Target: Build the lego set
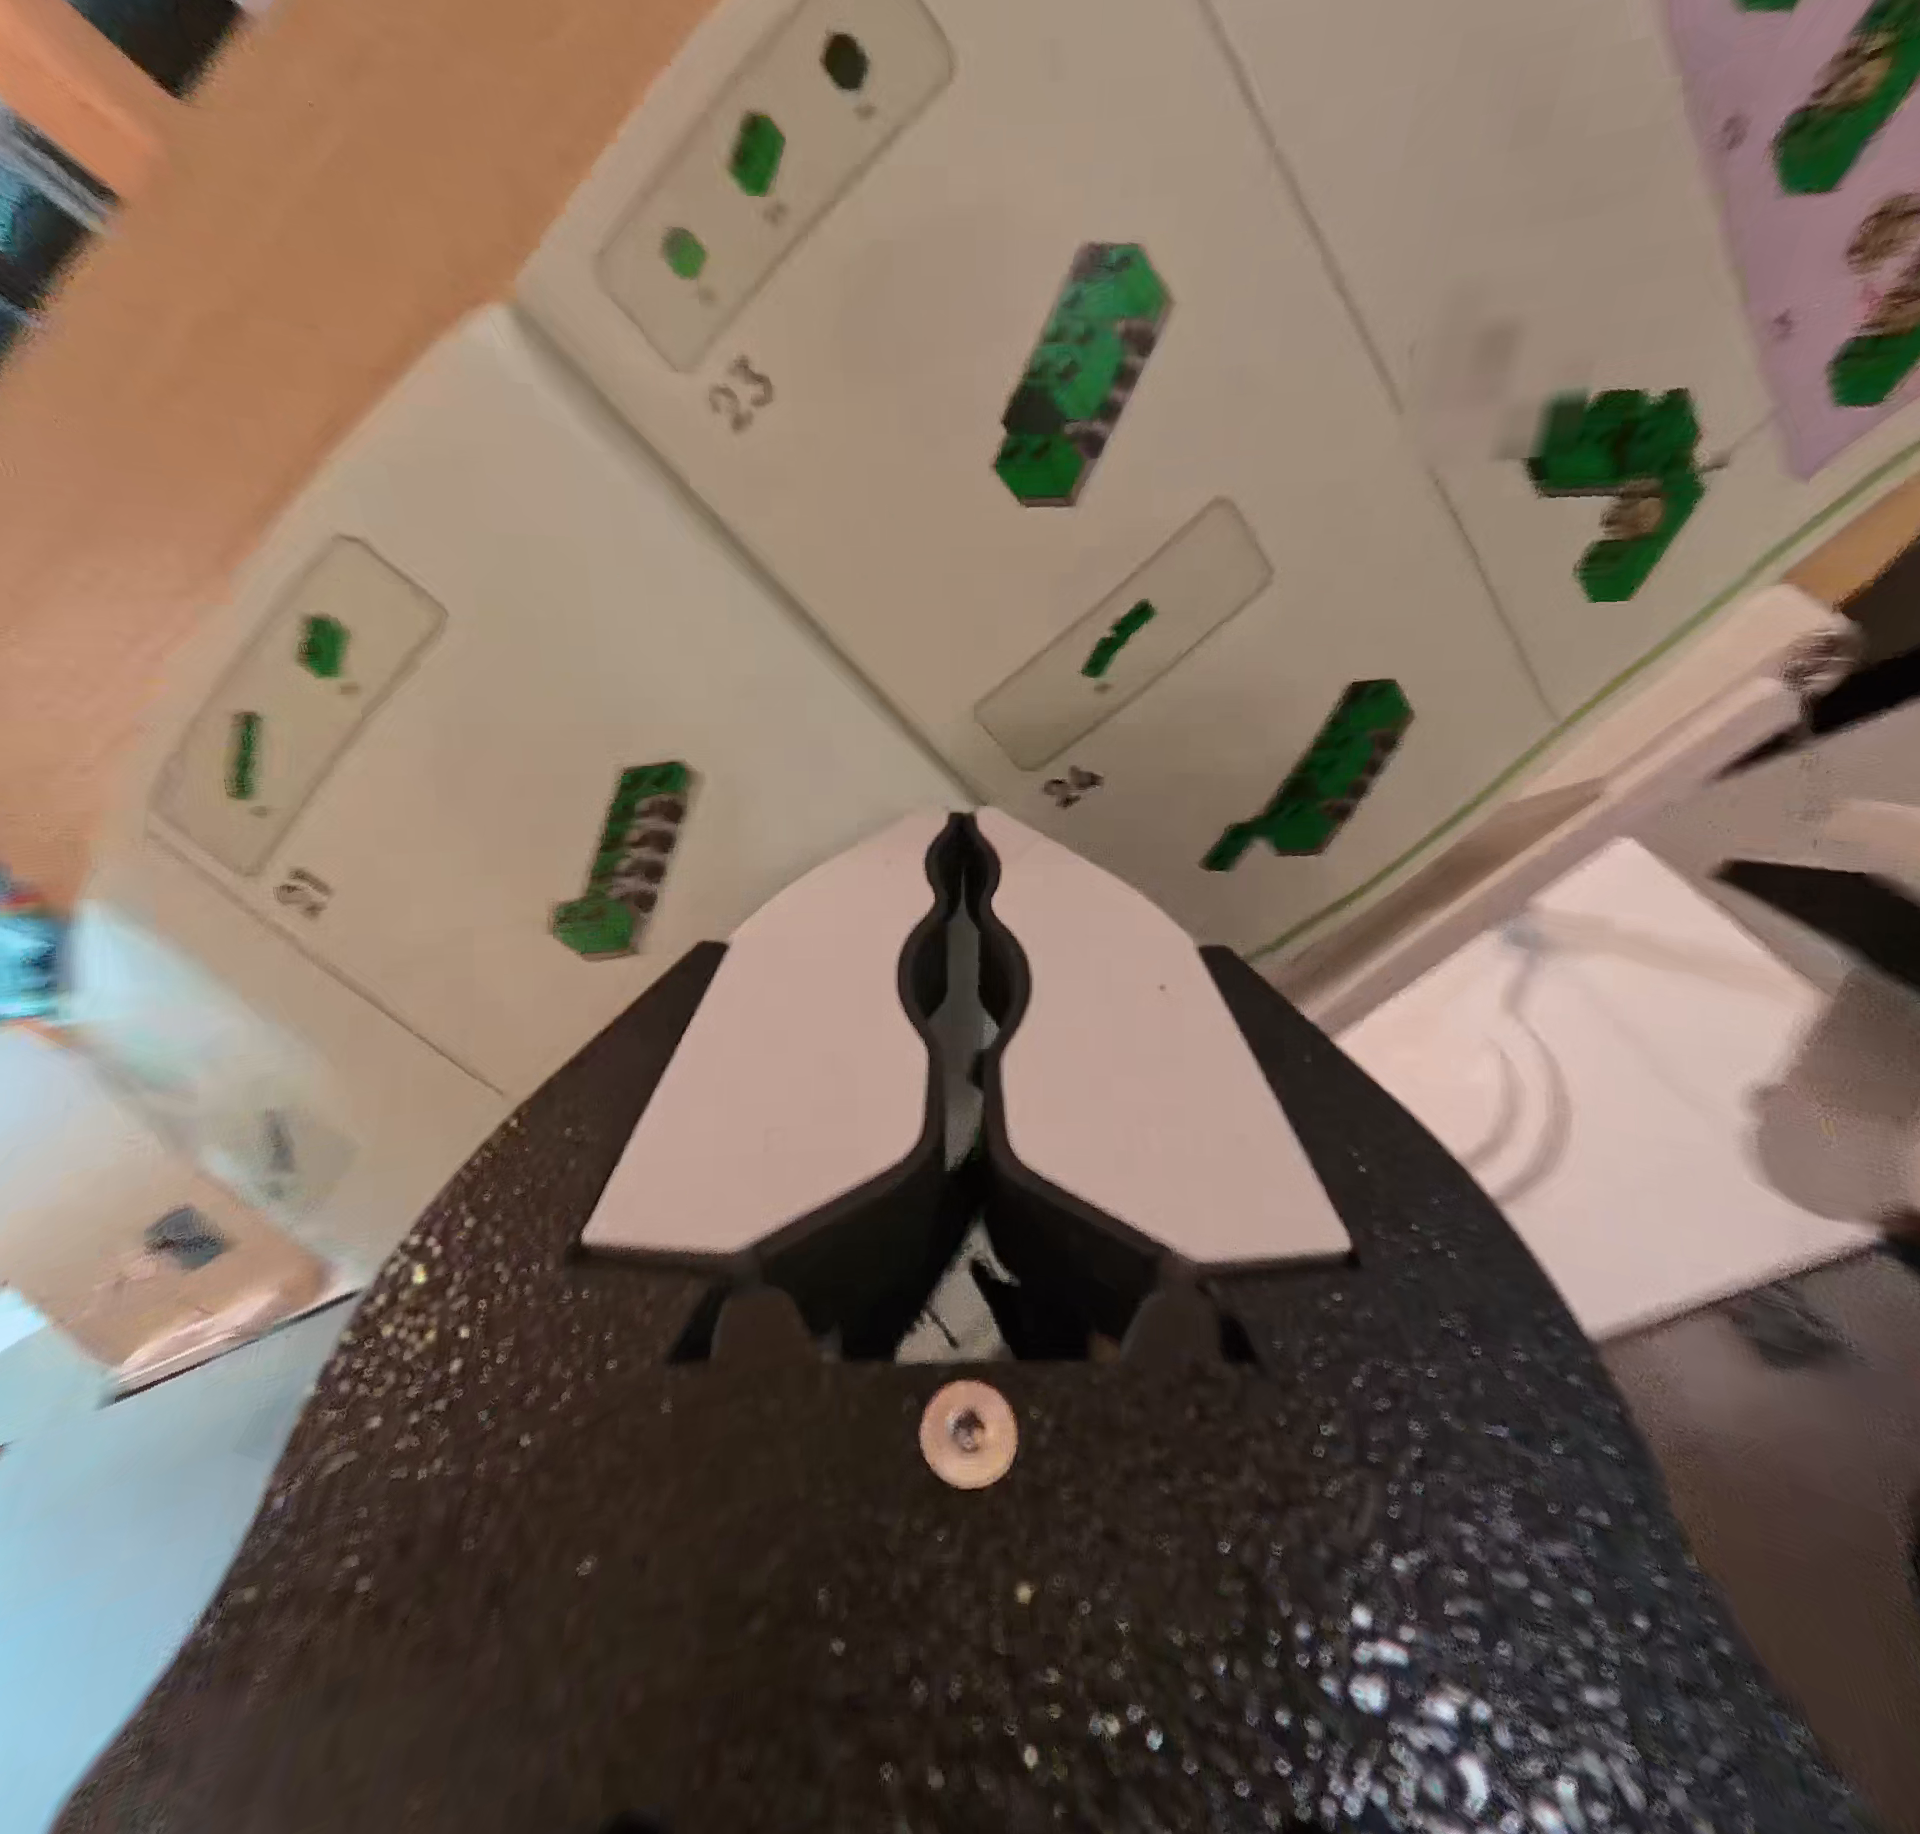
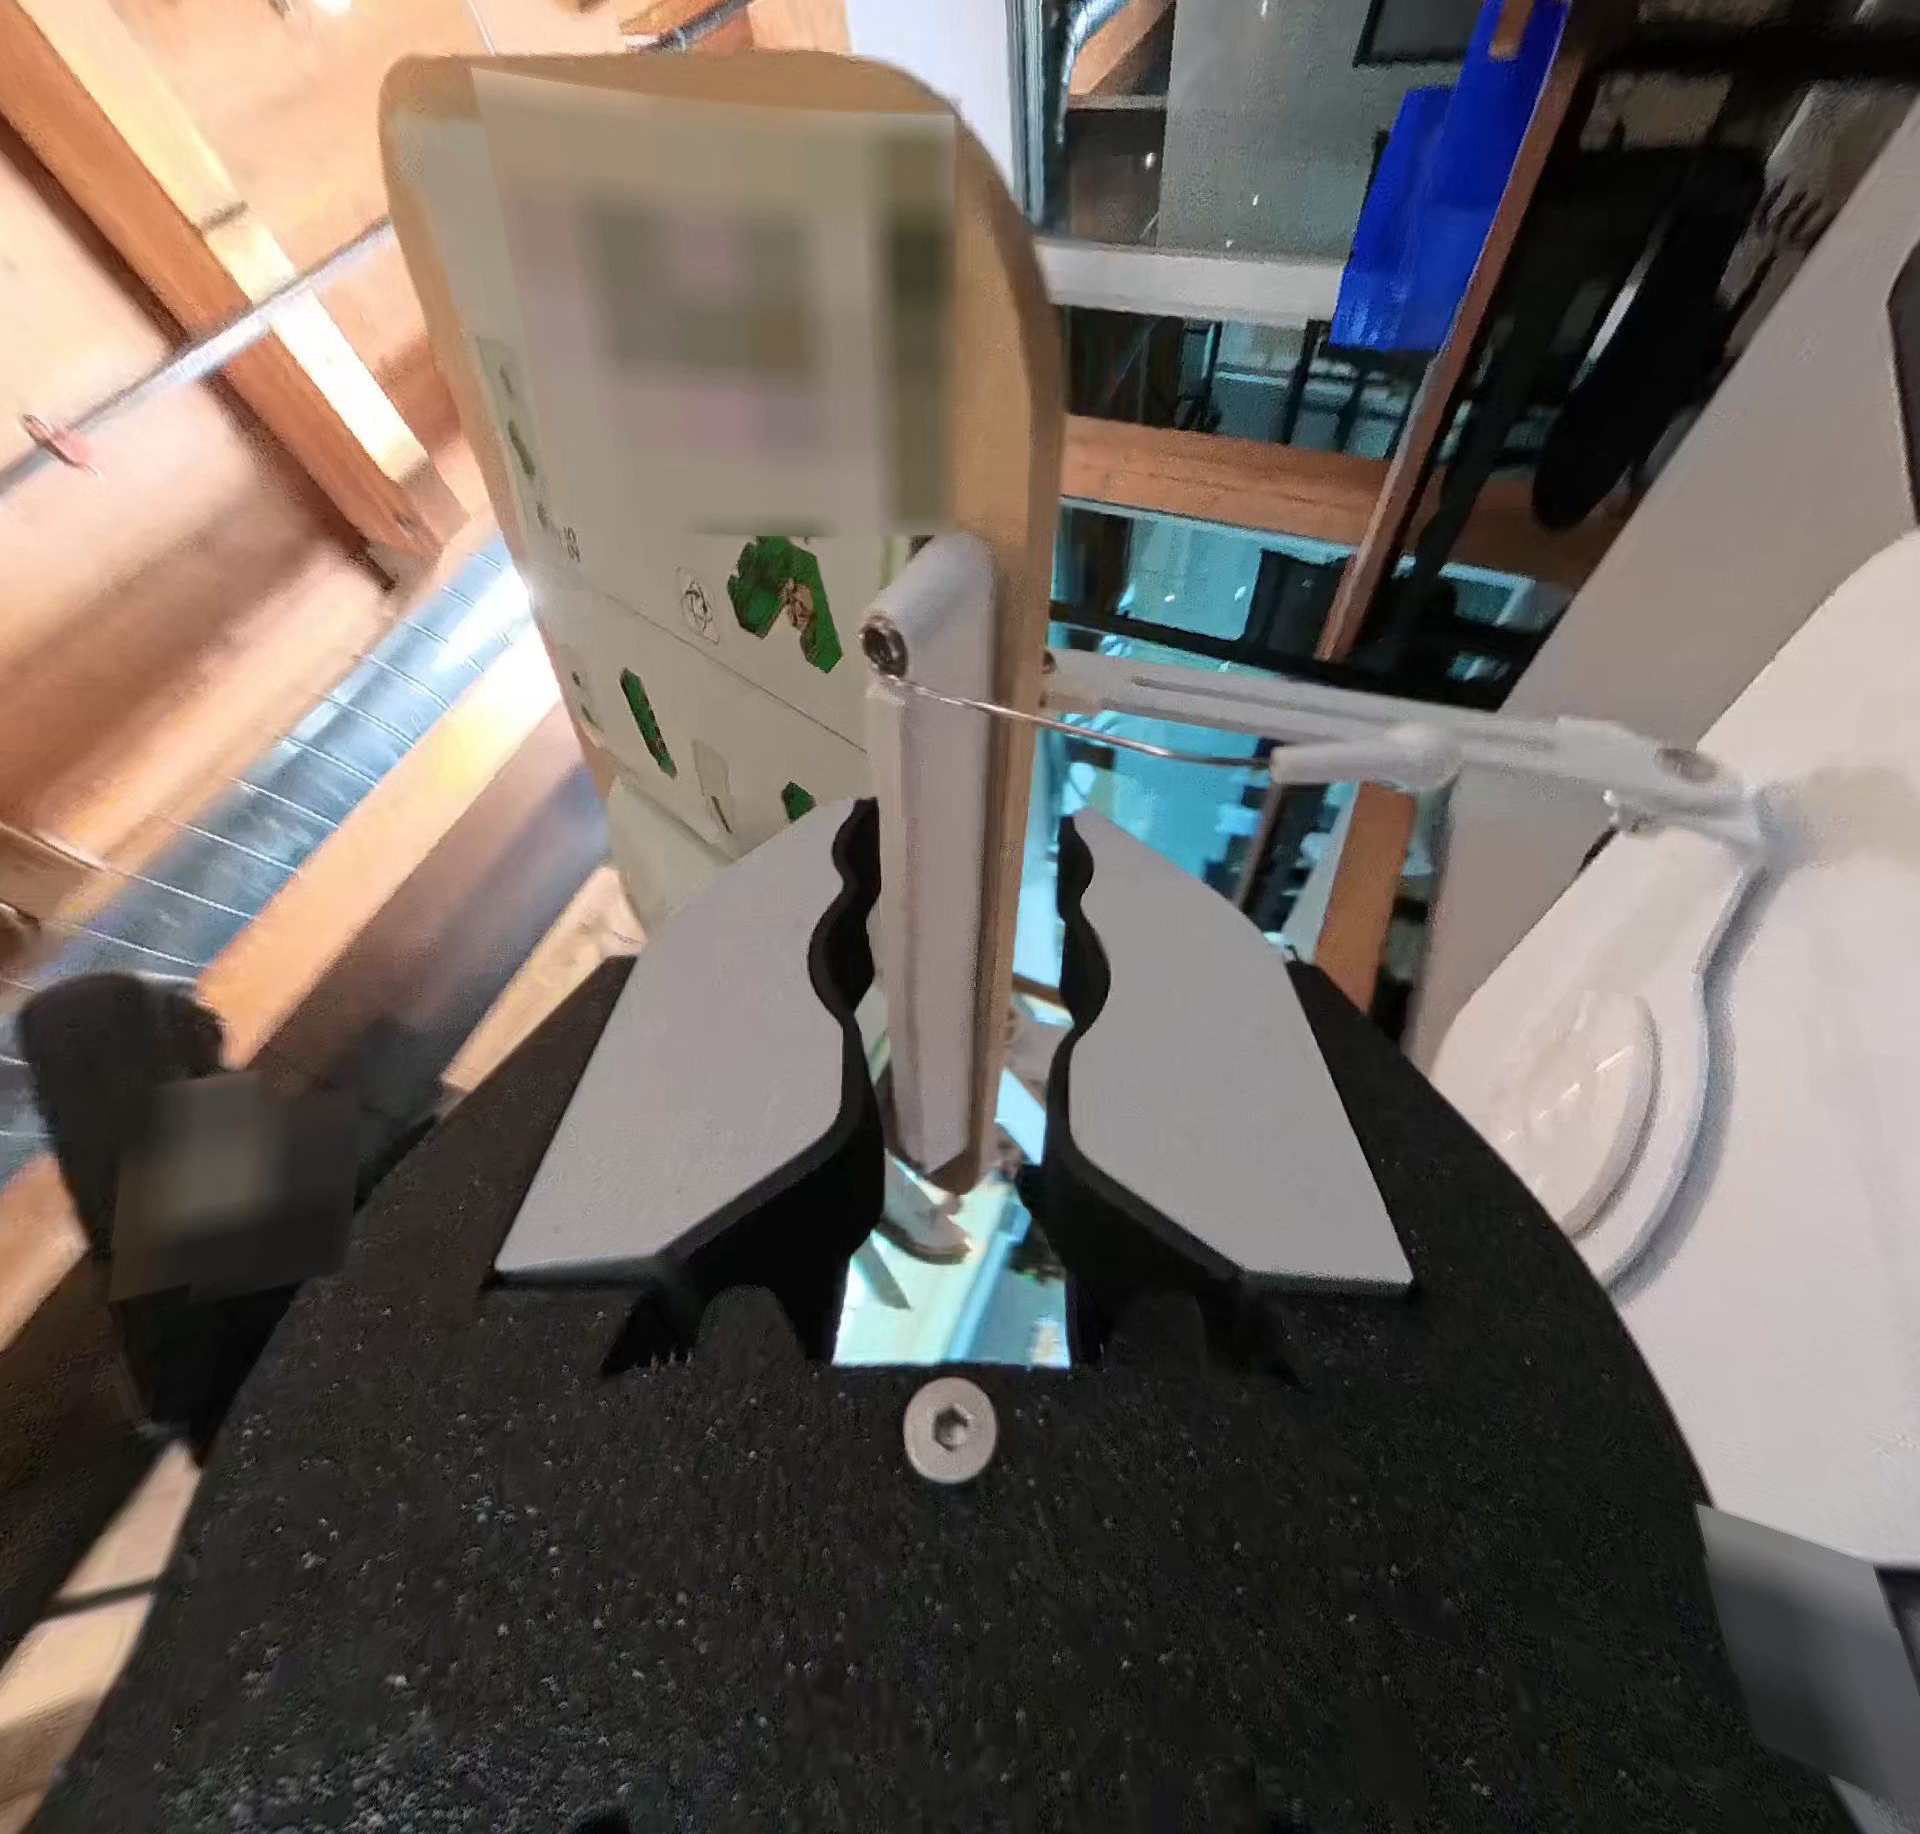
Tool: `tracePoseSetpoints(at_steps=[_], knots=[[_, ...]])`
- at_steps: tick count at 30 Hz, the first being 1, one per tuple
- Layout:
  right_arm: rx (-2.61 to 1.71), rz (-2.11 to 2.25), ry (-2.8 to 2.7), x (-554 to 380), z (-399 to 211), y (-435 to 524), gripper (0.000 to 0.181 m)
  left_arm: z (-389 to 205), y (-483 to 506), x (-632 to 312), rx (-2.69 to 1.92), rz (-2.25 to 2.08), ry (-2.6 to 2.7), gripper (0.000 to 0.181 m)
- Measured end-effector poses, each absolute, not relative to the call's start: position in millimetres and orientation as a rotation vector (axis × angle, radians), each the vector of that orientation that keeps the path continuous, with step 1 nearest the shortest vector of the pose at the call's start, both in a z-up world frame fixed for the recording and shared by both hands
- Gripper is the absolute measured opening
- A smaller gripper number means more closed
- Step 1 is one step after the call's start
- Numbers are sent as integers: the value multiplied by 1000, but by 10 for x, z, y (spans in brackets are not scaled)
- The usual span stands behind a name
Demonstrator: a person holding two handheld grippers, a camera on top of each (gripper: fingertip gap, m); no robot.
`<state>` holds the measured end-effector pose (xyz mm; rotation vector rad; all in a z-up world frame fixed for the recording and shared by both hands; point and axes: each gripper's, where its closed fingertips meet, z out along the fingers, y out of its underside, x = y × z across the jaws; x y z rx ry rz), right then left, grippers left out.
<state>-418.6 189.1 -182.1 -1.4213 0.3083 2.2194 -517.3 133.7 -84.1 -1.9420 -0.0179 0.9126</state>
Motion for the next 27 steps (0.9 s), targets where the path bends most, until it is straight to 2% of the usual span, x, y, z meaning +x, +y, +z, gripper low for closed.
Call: tracePoseSetpoints(at_steps=[1,4,9,19,22,25,27], knots=[[-1404,2265,336,-4193,-1828,1896,34,-896,1399,-5080,-1972,810,10,0],[-1340,2368,440,-4193,-1836,1944,37,-916,1609,-4705,-1940,525,118,0],[-1295,2437,541,-4195,-1883,2065,39,-999,1591,-5003,-2030,736,33,0],[-1074,2608,737,-4098,-1845,2240,29,-1023,1561,-5091,-2016,814,63,0],[-1005,2606,754,-4039,-1814,2313,21,-1024,1571,-5102,-2016,801,72,0],[-952,2608,737,-3990,-1789,2375,2,-1025,1573,-5103,-2029,797,75,0],[-917,2601,713,-3968,-1766,2394,1,-1025,1575,-5105,-2035,806,76,0]])
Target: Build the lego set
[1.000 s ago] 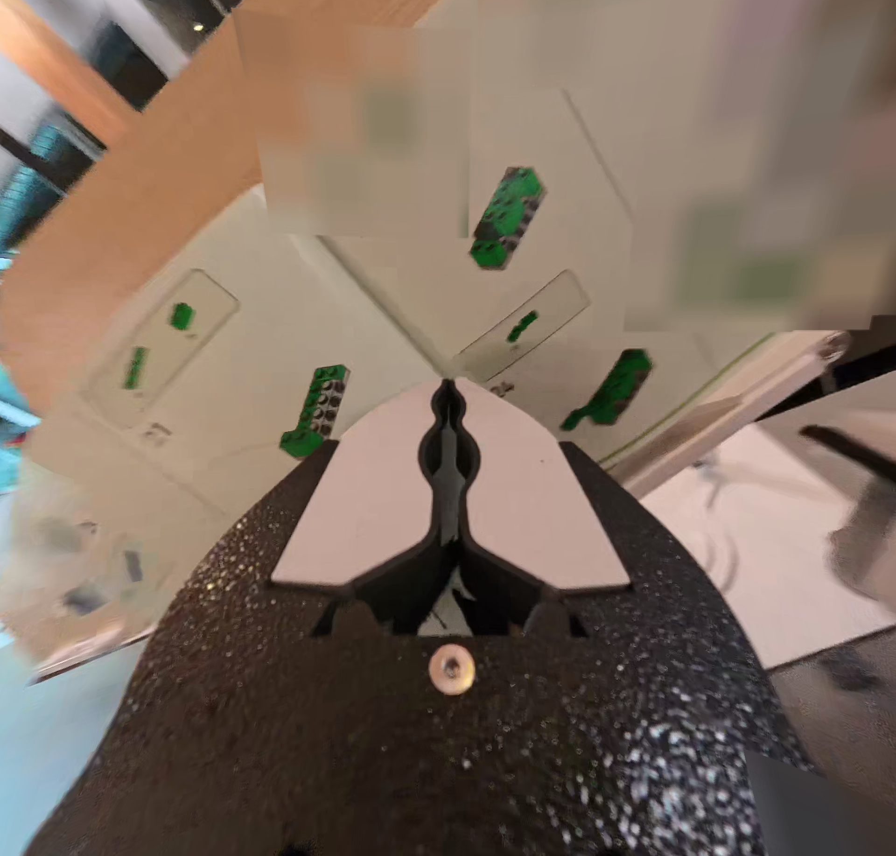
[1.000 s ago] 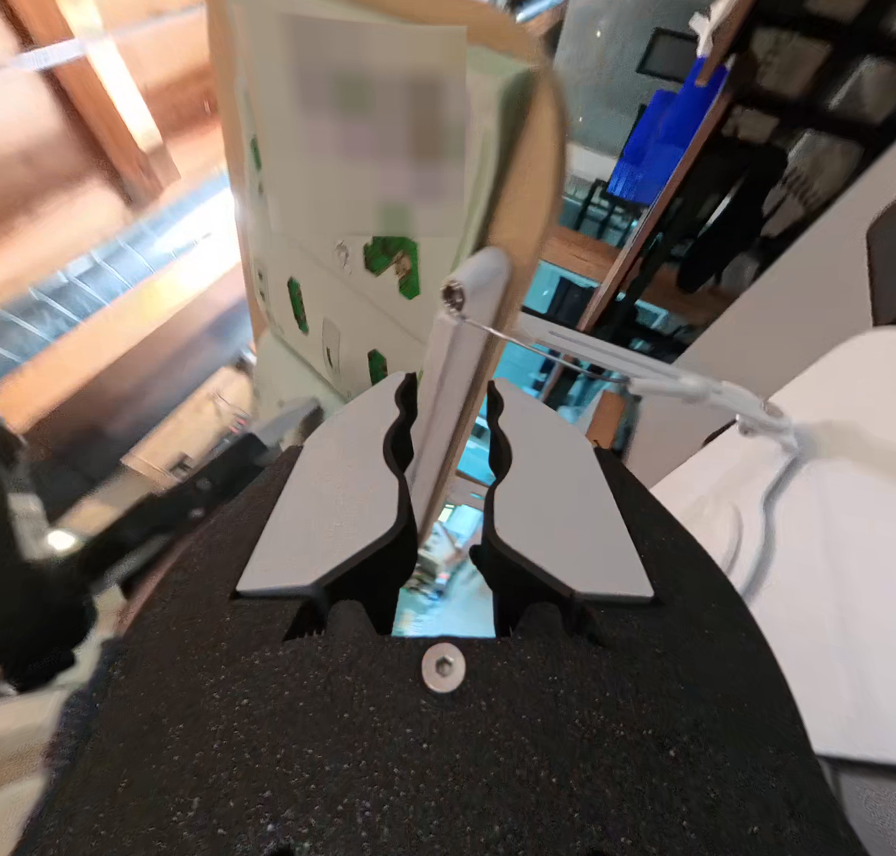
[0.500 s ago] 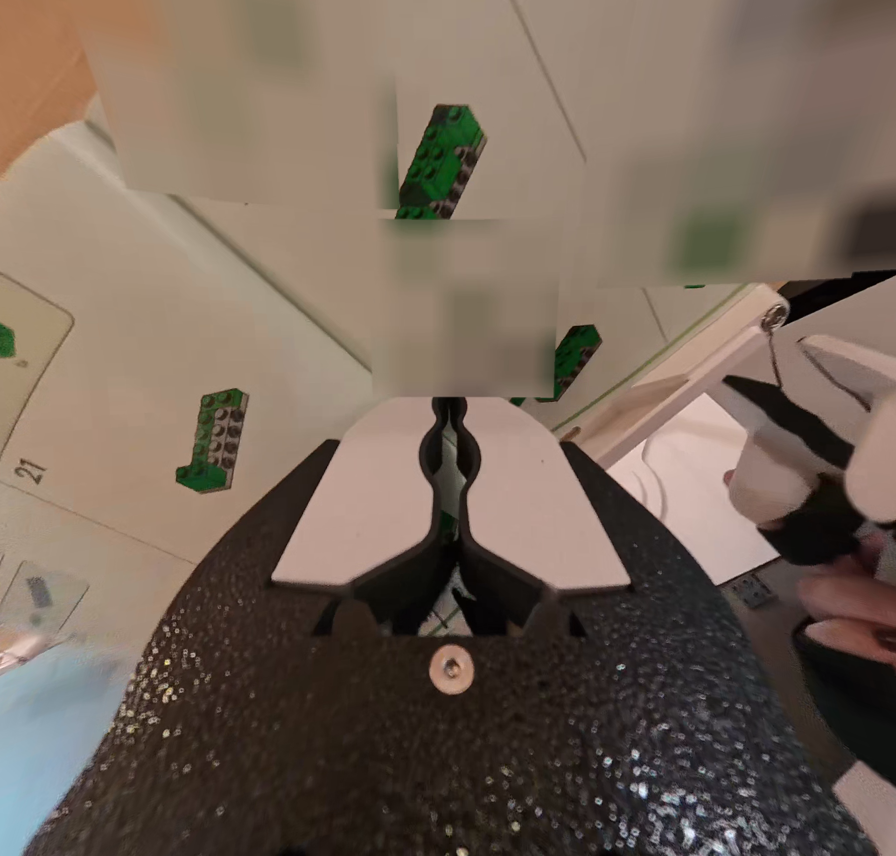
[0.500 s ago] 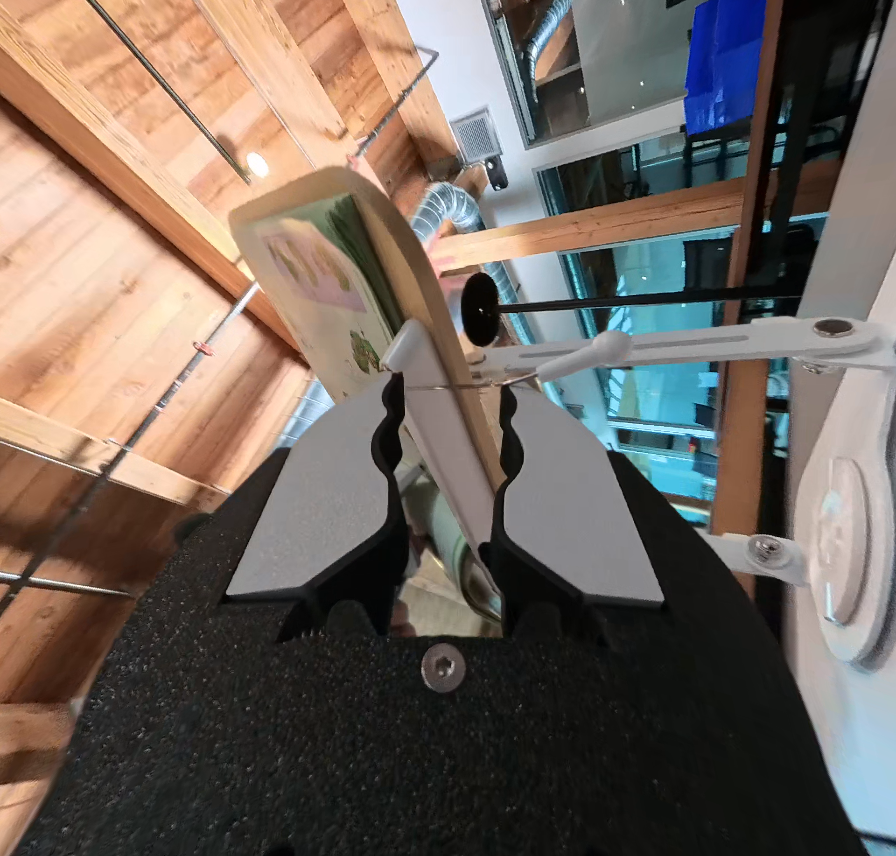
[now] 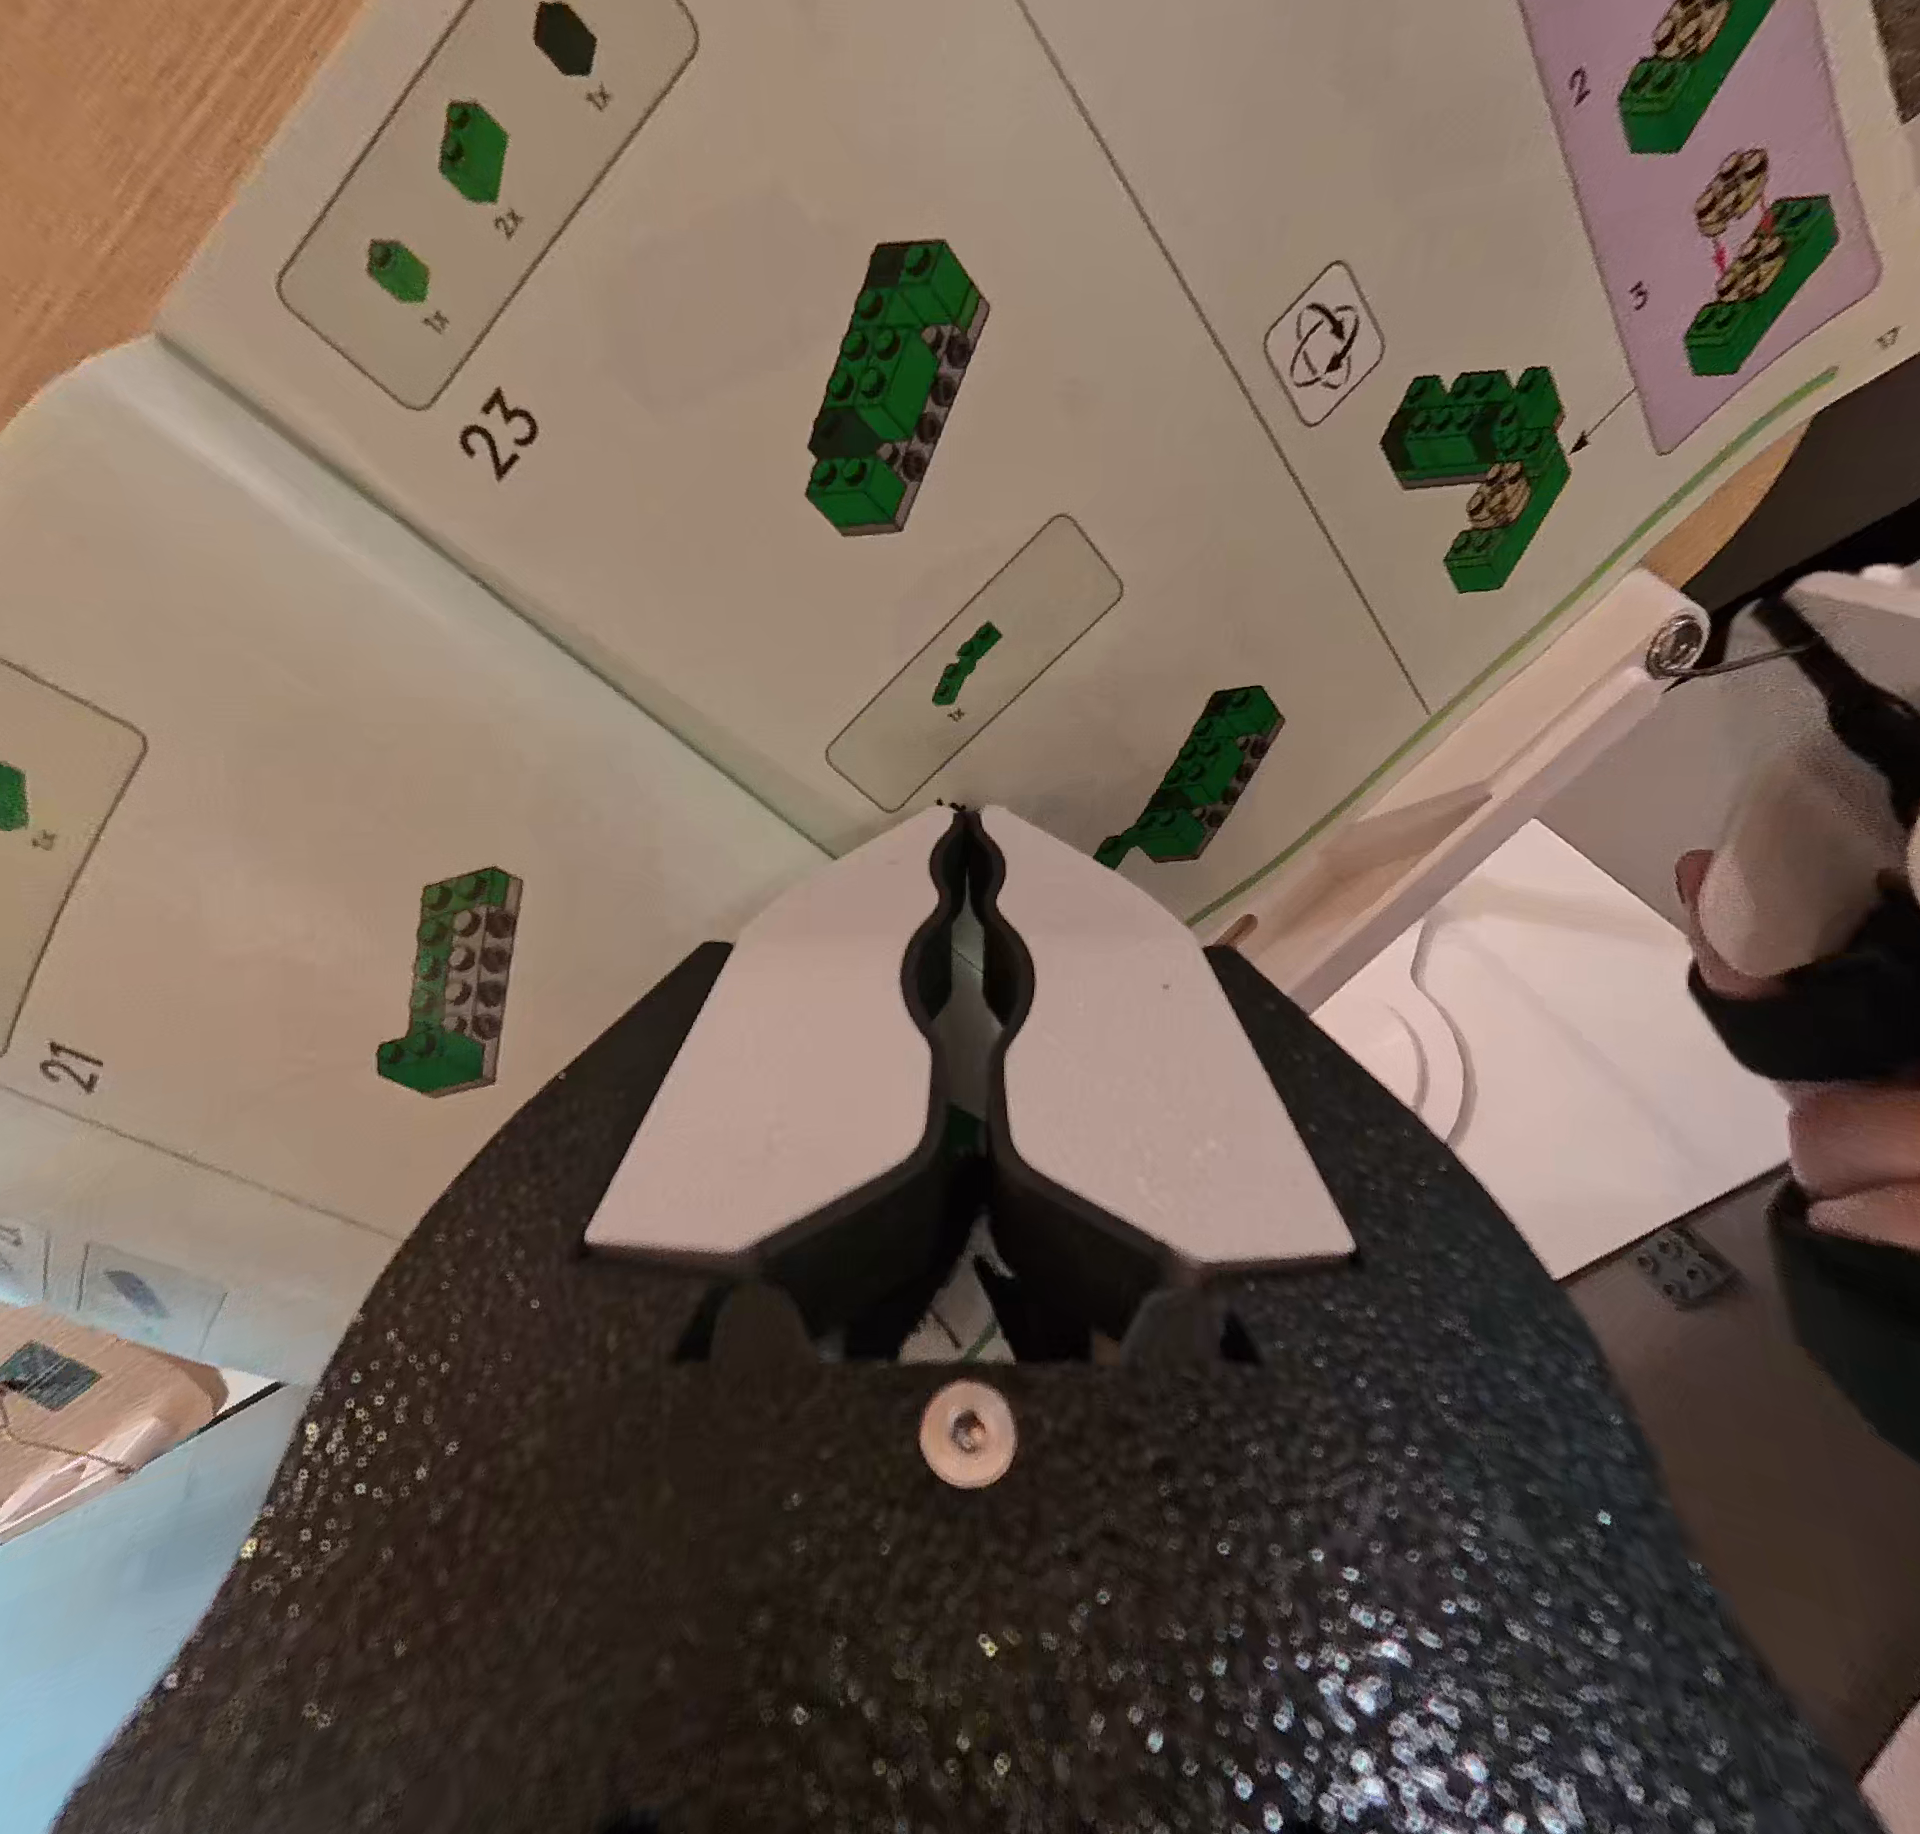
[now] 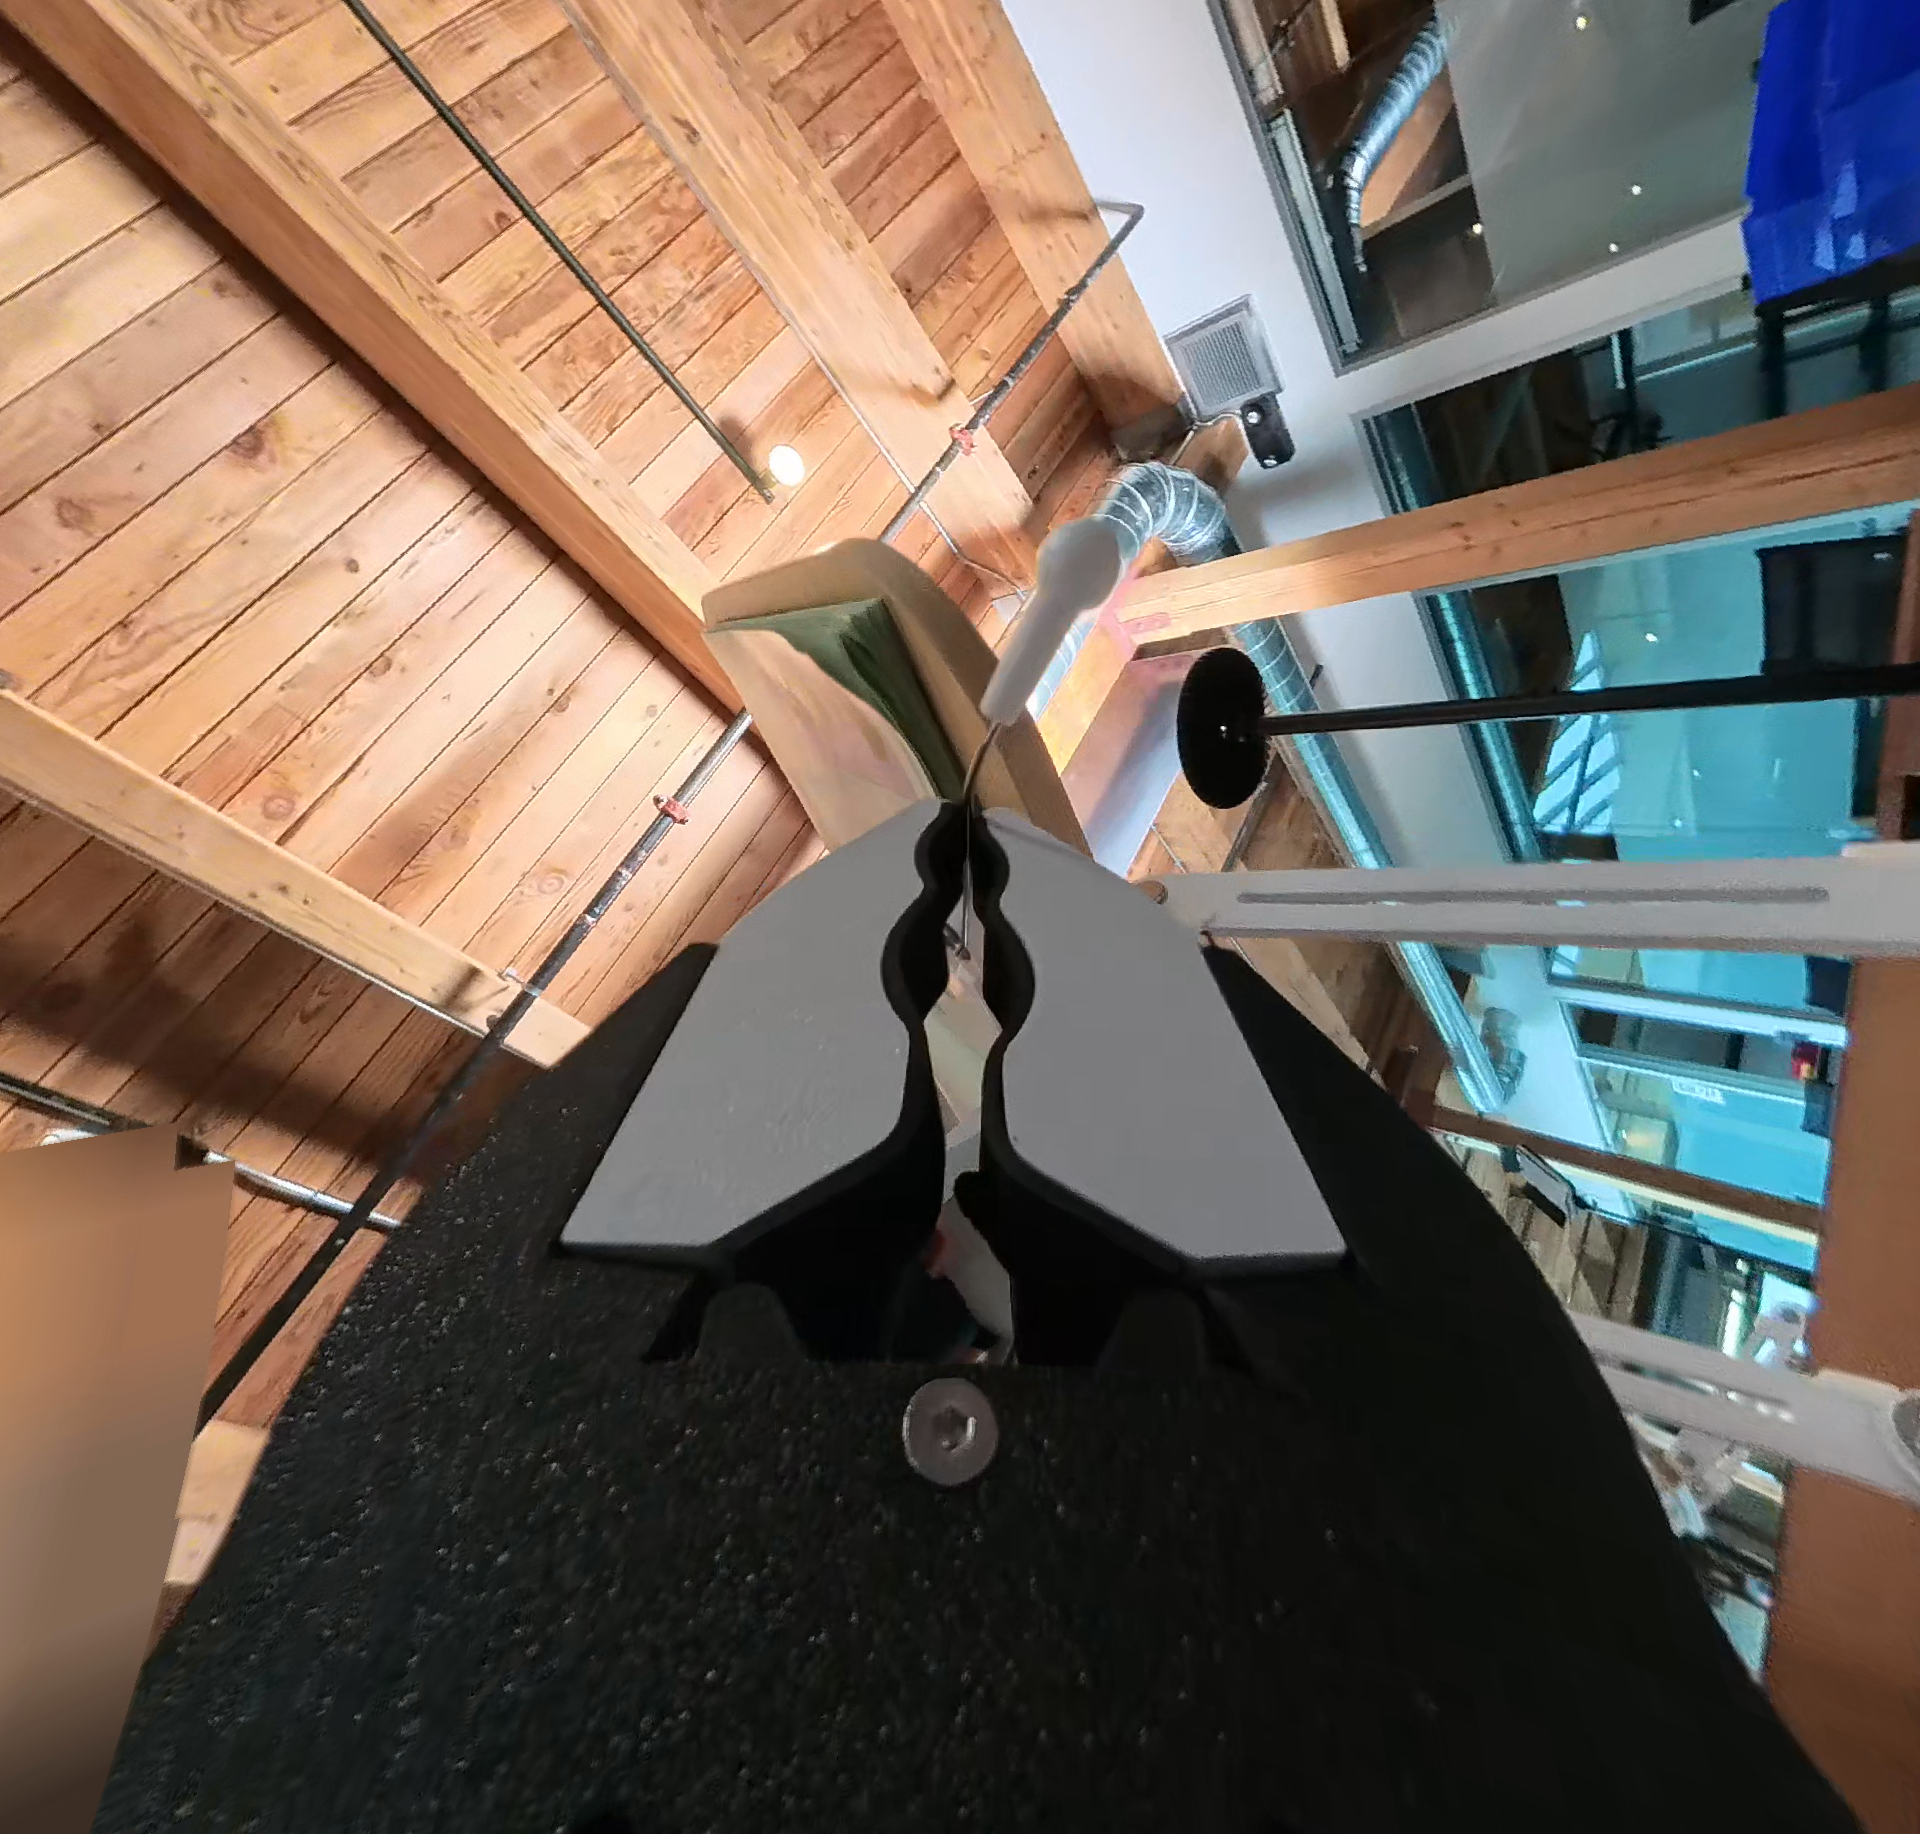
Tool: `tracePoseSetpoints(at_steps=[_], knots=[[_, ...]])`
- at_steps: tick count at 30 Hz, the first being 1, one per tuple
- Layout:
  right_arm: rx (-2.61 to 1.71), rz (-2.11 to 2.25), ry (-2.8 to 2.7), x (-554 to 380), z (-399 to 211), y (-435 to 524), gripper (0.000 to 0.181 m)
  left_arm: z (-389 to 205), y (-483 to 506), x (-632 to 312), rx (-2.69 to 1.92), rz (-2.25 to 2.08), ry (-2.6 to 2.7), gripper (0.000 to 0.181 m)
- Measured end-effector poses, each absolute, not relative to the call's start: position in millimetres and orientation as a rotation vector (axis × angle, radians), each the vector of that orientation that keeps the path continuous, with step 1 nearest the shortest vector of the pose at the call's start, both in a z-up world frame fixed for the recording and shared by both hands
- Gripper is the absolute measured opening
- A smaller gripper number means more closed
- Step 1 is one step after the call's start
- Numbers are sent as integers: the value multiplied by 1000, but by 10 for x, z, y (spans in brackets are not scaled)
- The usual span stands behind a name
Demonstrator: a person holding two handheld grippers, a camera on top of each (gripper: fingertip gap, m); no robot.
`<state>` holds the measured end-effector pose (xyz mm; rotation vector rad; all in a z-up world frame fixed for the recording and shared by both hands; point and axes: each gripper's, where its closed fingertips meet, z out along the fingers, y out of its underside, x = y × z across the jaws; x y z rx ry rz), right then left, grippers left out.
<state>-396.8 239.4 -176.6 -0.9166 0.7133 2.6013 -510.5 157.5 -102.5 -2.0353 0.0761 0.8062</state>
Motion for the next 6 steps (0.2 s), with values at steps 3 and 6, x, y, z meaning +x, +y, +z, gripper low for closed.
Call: tracePoseSetpoints(at_steps=[3,6], knots=[[-879,2554,661,-3933,-1730,2404,1,-1027,1574,-5104,-2038,815,71,0],[-795,2547,603,-3868,-1641,2420,2,-1030,1572,-5099,-2054,822,69,0]])
